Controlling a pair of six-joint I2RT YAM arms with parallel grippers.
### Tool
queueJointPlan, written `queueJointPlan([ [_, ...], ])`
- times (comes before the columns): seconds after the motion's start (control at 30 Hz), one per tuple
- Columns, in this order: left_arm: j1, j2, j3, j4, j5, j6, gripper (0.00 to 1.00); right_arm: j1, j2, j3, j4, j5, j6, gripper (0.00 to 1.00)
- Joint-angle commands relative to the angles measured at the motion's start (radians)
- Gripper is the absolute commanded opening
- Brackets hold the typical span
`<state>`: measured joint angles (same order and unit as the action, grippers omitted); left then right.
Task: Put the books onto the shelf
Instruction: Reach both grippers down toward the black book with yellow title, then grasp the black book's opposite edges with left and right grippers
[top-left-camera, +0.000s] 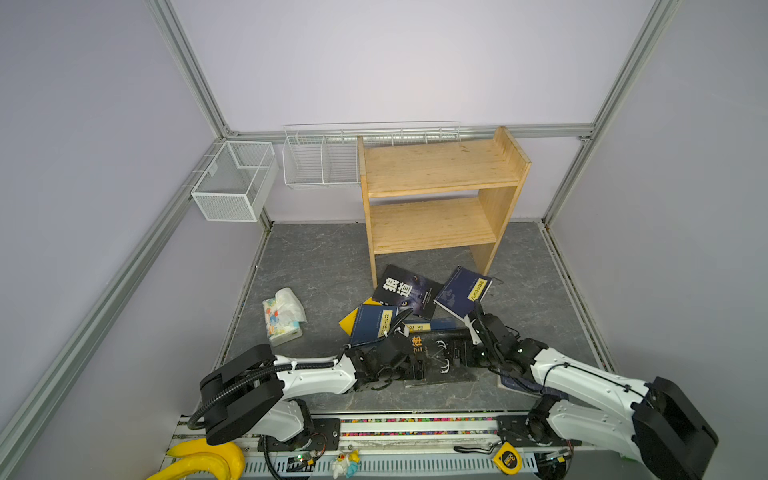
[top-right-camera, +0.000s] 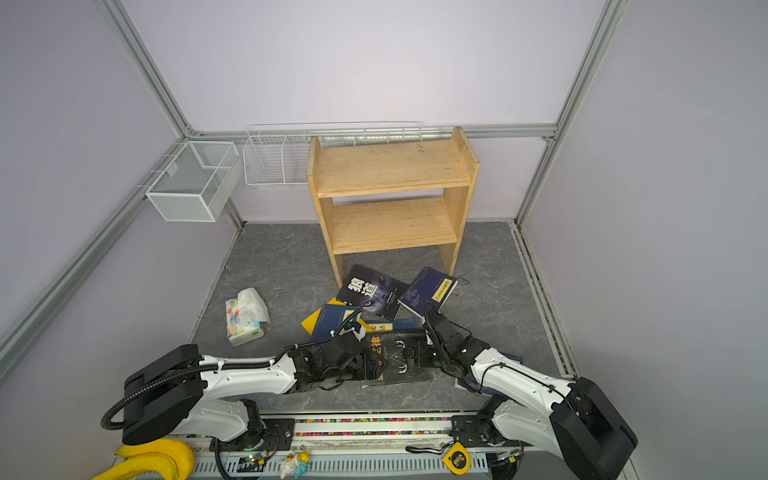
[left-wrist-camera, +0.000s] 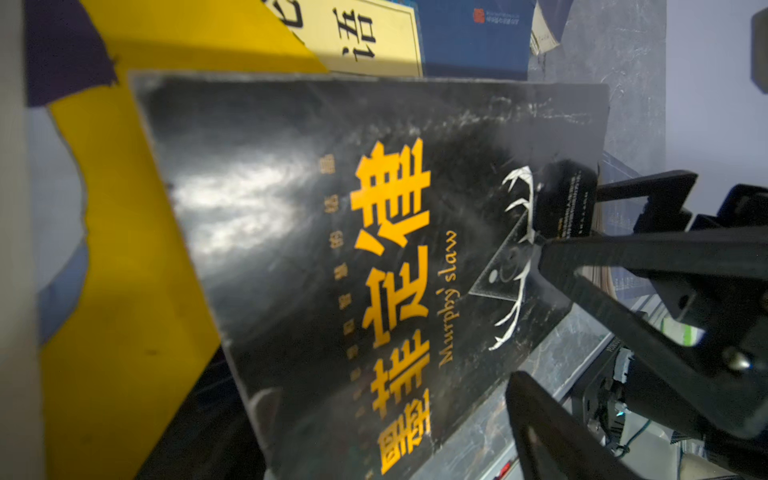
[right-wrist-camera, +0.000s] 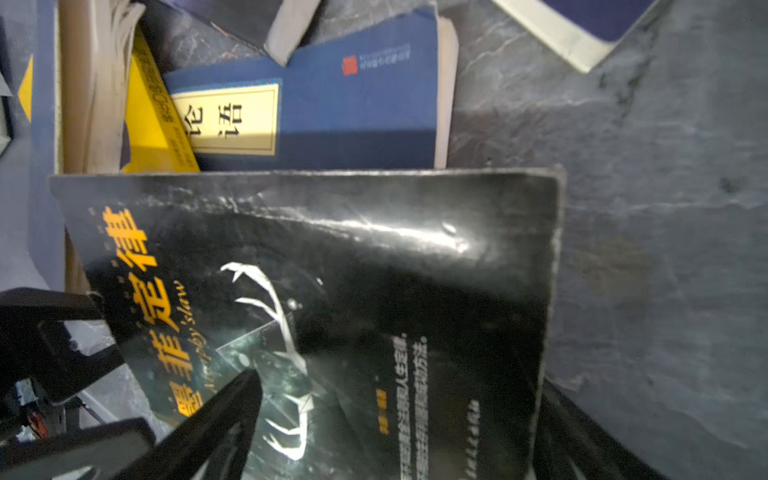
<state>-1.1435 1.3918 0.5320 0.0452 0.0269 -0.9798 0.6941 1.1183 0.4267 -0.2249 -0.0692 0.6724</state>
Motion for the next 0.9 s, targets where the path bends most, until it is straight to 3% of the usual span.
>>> queueJointPlan([
  [0.0, -0.001, -0.088, 0.001, 0.079, 0.014, 0.035, 0.85, -0.016, 0.046, -0.040, -0.001, -0.127, -0.001, 0.99],
  [0.2, 0.001, -0.269, -0.058, 0.201, -0.049, 0.031, 0.85, -0.059, 0.030, -0.041, 0.032, -0.207, 0.004, 0.99],
  [0.43, 0.026, -0.391, -0.073, 0.131, -0.104, 0.038, 0.85, -0.083, 0.023, -0.017, 0.047, -0.245, -0.002, 0.99],
  [0.87, 0.046, -0.289, -0.061, 0.235, -0.039, 0.029, 0.69, -0.088, 0.123, -0.023, 0.191, -0.323, 0.032, 0.99],
])
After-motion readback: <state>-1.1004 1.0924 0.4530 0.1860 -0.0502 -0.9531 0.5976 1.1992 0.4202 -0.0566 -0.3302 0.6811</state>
